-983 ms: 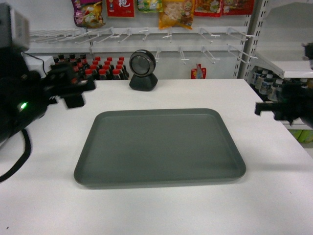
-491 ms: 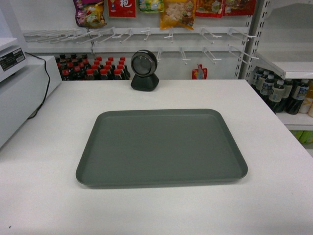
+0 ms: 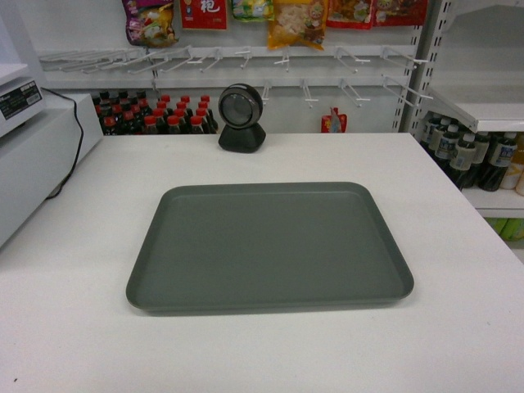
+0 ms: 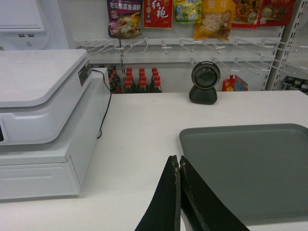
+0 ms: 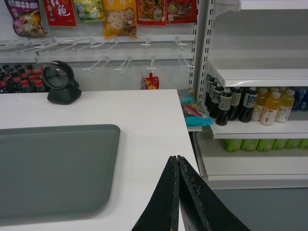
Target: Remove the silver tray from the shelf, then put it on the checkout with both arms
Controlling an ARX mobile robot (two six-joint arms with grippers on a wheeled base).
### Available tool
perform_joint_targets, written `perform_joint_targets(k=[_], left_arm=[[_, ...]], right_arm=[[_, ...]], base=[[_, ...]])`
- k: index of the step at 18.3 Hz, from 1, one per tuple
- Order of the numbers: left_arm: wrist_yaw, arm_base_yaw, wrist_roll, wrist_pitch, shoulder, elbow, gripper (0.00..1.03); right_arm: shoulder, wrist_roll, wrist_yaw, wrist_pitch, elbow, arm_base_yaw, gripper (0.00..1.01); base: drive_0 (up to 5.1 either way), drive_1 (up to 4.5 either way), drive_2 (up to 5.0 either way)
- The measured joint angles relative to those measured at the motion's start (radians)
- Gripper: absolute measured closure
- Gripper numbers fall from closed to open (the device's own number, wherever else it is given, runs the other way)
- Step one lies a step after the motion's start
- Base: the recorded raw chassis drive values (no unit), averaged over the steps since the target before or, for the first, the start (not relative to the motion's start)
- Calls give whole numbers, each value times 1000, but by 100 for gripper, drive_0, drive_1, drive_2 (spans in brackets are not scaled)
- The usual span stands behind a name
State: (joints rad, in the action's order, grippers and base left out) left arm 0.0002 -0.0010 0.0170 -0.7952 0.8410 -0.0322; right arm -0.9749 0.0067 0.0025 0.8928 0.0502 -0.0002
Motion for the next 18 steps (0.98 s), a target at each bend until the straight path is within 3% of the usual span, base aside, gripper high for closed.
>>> perform_joint_targets(k=[10,18], left_arm=[[0,0,0,386,-430,21,102],[0,0,0,528,-573,21,102]], right_arm=[[477,0,0,-403,-38,0,99],[647,0,0,-565,-38,0,99]], base=[[0,0,0],[0,0,0]])
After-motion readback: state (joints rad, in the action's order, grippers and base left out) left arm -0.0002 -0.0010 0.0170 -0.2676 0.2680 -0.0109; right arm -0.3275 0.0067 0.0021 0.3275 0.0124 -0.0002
